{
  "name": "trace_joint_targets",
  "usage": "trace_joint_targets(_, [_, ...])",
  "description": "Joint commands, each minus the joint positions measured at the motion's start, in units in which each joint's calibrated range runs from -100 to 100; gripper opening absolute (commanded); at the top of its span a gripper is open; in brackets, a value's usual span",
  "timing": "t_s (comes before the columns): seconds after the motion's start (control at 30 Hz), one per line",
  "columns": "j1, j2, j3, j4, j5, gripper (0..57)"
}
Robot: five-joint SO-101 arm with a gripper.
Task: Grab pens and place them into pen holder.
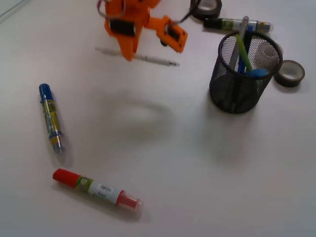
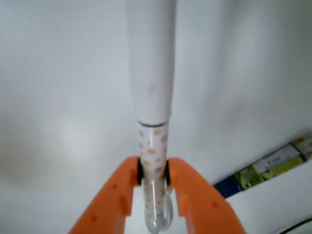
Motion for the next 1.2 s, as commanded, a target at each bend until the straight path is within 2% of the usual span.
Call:
trace_joint_targets(0.0, [-0.7,-14.9,3.0,1.5,-5.2,0.3])
trace_joint_targets(0.23, [-11.6,-33.9,7.0,1.7,-18.4,0.3])
trace_joint_targets(0.37, [-18.9,-38.8,7.7,-6.1,-24.6,0.3])
trace_joint_targets(0.6, [-26.9,-38.7,19.5,-44.7,-31.5,0.3])
trace_joint_targets(0.9, [-29.6,-25.4,41.4,-101.1,-36.5,0.4])
trace_joint_targets(1.17, [-29.5,-12.0,44.6,-120.0,-41.4,0.4])
